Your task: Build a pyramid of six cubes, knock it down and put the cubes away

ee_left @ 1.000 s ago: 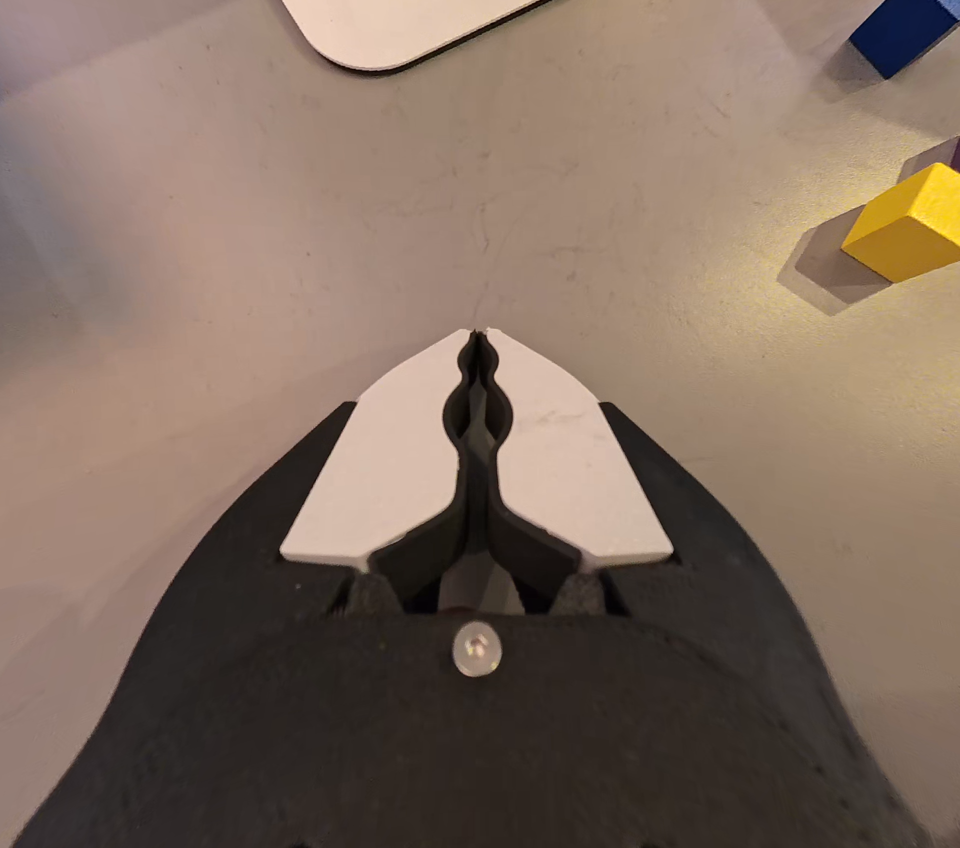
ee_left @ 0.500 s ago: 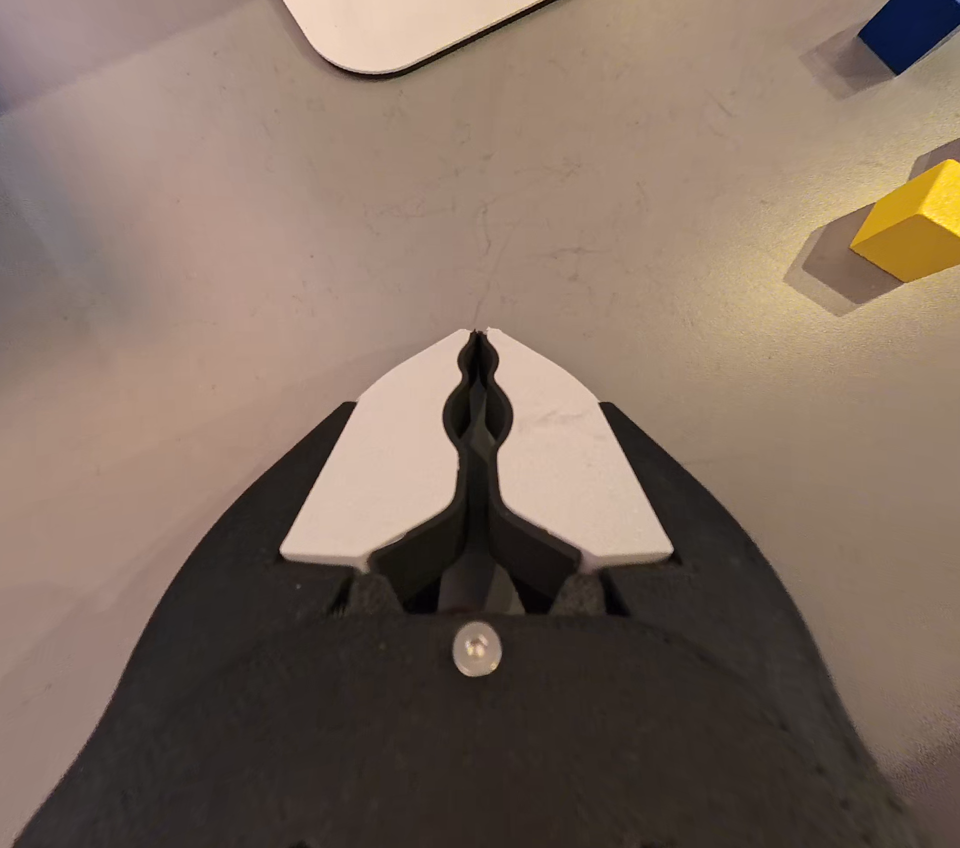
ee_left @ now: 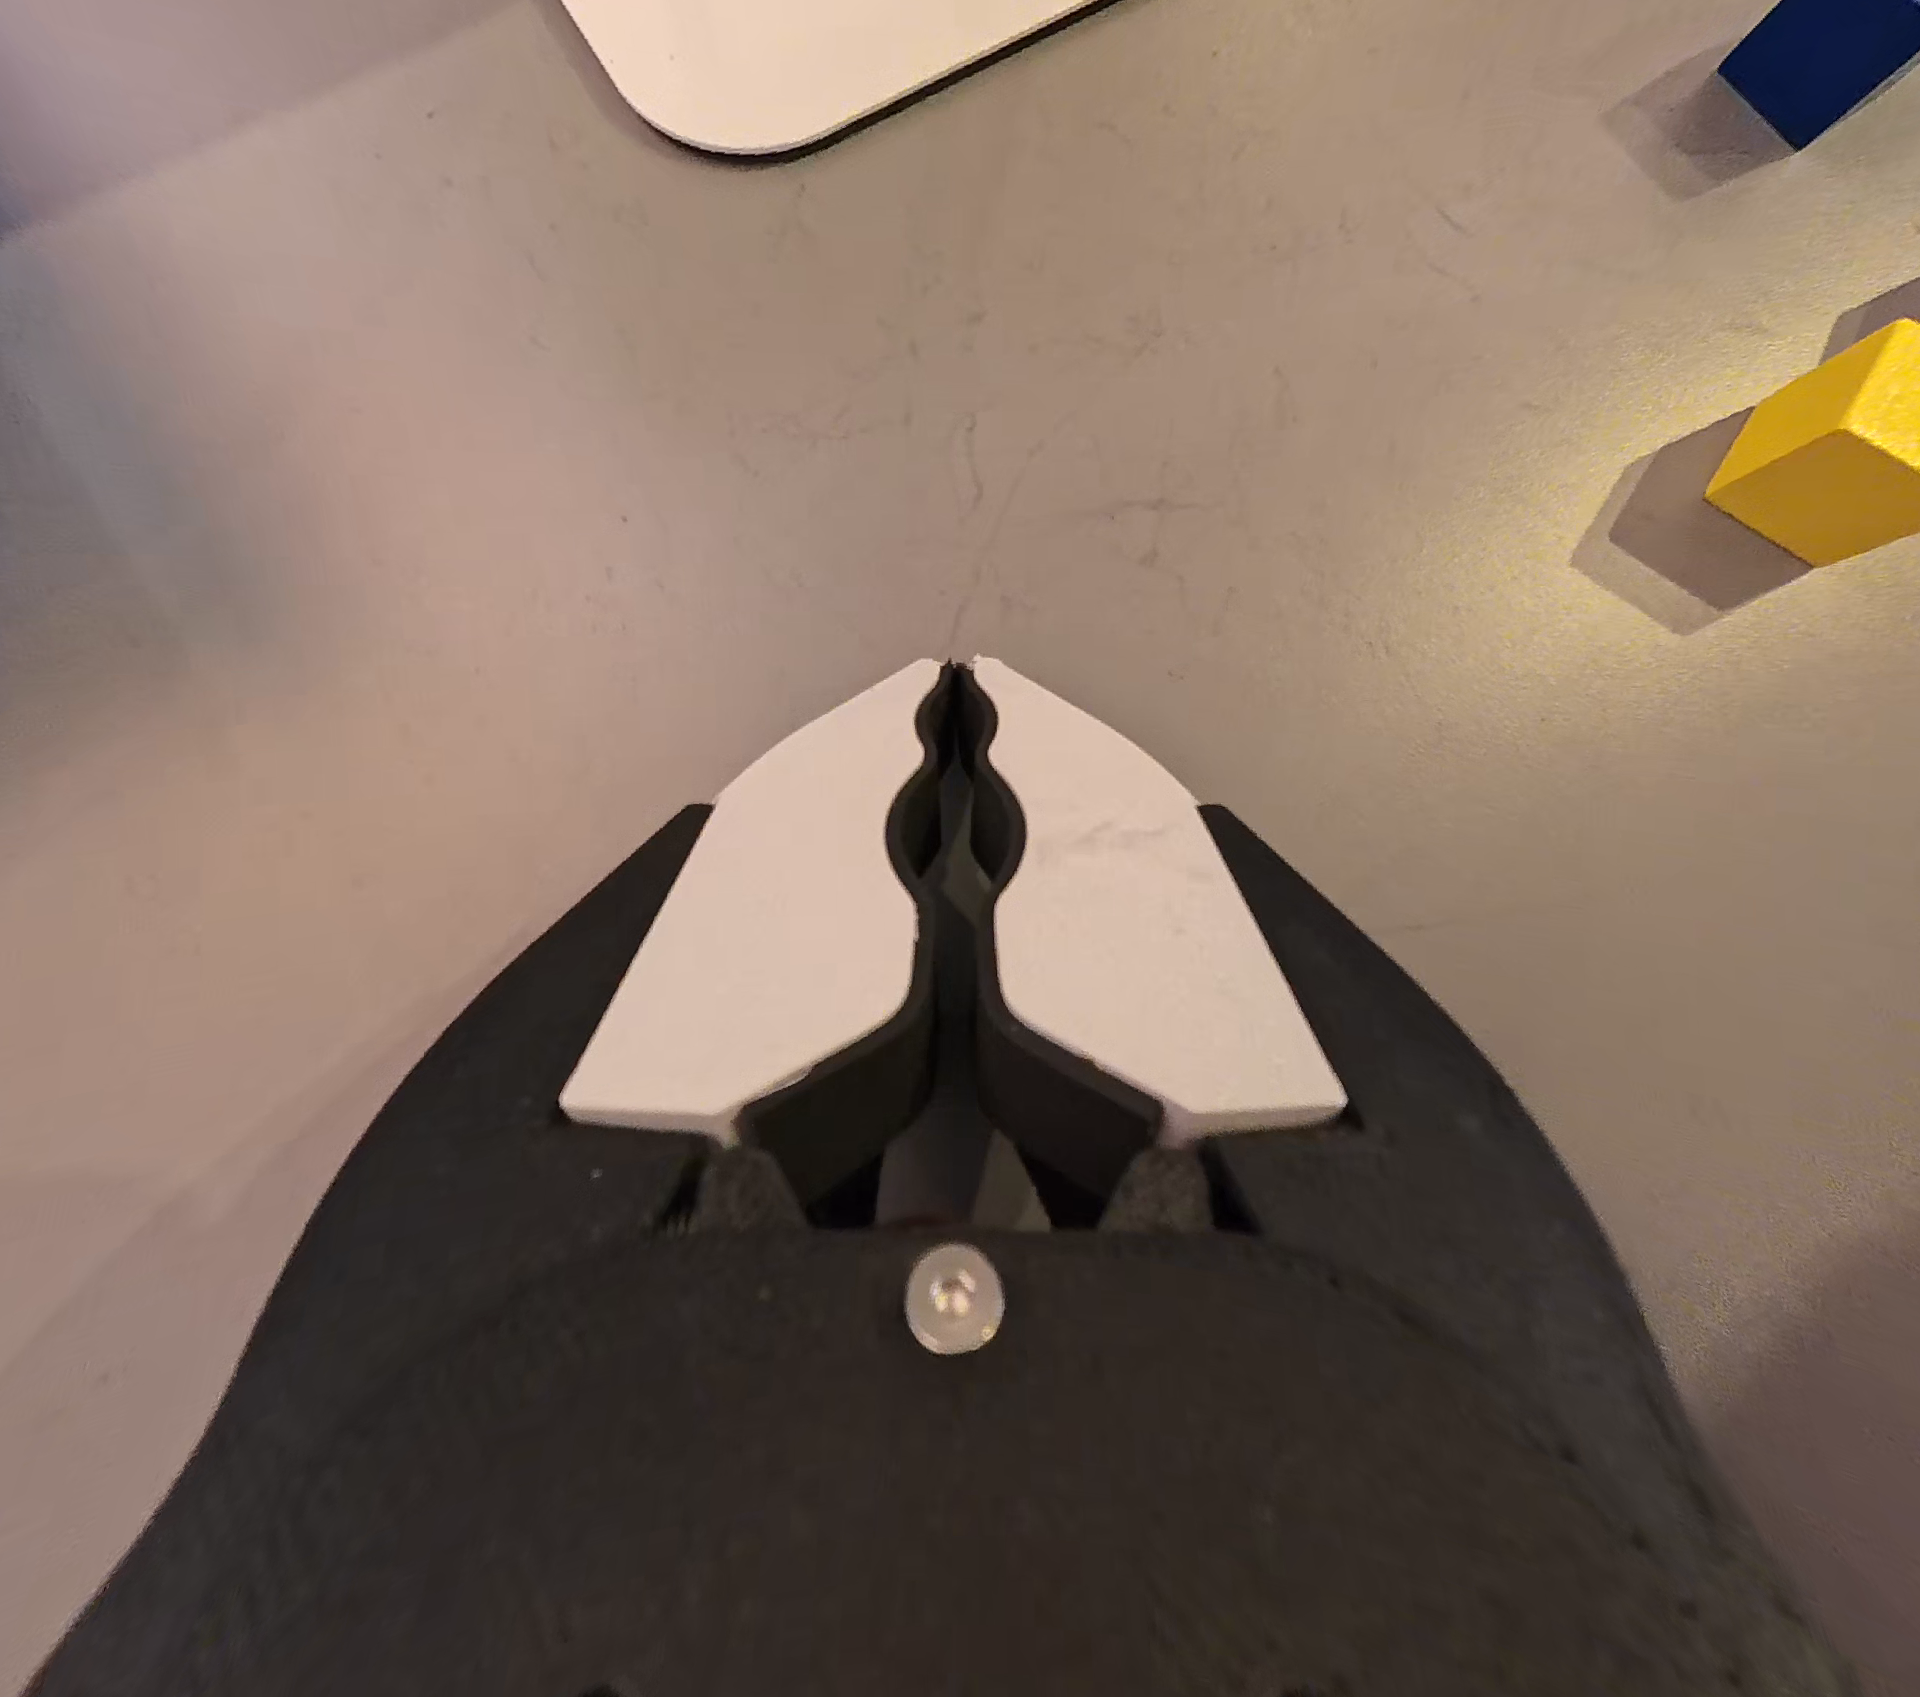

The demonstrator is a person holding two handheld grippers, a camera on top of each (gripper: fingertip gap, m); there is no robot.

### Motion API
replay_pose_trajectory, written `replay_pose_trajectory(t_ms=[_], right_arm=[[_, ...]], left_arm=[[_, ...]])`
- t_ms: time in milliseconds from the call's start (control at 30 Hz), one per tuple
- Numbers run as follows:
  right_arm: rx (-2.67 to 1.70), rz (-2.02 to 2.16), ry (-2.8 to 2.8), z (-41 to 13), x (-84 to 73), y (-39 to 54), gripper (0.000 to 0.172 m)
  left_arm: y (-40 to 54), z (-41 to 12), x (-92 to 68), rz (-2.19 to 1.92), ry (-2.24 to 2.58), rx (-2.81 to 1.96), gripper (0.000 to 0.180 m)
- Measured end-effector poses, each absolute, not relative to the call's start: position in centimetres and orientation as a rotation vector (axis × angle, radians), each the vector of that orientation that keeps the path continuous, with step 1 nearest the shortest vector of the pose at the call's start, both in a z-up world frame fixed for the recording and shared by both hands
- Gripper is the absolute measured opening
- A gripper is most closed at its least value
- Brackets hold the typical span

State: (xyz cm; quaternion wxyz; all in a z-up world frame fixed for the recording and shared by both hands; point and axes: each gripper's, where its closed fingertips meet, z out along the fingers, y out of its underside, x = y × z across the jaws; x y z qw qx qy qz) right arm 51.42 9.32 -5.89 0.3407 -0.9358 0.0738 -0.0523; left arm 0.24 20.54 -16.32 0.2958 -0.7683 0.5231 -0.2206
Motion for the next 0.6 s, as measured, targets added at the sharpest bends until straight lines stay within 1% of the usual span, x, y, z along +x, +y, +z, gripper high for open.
replay_pose_trajectory(t_ms=[100, 200, 267, 333, 500, 533, 600], right_arm=[[-2.375, 0.014, 0.020, -1.5, 44.3, 6.0, 0.031], [-2.376, 0.185, -0.145, -0.7, 36.6, 2.8, 0.031], [-2.430, 0.279, -0.201, -2.5, 32.4, 1.0, 0.031], [-2.506, 0.366, -0.214, -5.3, 29.0, -0.5, 0.035], [-2.732, 0.336, -0.227, -12.1, 24.8, -3.5, 0.047], [-2.760, 0.325, -0.228, -12.9, 24.4, -3.9, 0.046], [-2.797, 0.219, -0.252, -14.0, 24.7, -4.3, 0.031]], left_arm=[[20.9, -16.2, 0.3, -0.590, 1.391, -2.044, 0.000], [21.2, -16.3, 0.5, -0.591, 1.401, -2.039, 0.000], [21.5, -16.3, 1.1, -0.590, 1.409, -2.033, 0.000], [21.7, -16.5, 1.8, -0.589, 1.417, -2.027, 0.000], [22.7, -16.4, 2.8, -0.593, 1.428, -2.021, 0.000], [22.6, -16.5, 3.4, -0.594, 1.430, -2.020, 0.000], [22.7, -16.5, 3.8, -0.594, 1.433, -2.018, 0.000]])
